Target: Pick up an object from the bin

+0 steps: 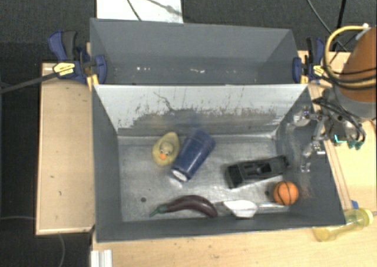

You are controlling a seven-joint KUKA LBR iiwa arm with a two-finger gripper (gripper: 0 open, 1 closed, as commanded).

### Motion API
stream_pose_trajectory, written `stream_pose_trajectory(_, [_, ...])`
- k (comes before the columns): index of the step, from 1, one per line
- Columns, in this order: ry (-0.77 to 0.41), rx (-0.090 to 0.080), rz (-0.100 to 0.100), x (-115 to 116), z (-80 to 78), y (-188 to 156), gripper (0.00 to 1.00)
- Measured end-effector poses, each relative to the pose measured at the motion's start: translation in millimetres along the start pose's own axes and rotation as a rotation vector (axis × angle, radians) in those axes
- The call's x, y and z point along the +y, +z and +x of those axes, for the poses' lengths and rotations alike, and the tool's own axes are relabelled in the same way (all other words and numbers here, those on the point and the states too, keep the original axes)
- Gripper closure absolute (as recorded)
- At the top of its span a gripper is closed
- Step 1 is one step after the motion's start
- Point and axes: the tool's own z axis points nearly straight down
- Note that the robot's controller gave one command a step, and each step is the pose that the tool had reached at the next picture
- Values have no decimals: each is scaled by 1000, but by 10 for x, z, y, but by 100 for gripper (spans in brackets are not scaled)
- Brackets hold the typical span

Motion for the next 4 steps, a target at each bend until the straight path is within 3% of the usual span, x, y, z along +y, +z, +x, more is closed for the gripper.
stream_pose_trajectory(1, [-4, -8, 2, 5, -16, -41, 0])
stream_pose_trajectory(2, [-95, -11, 2, 176, -118, 633, 0])
stream_pose_trajectory(3, [-263, -4, 0, 461, -281, 740, 0])
stream_pose_trajectory(4, [-121, -8, 1, 512, -288, 1081, 0])
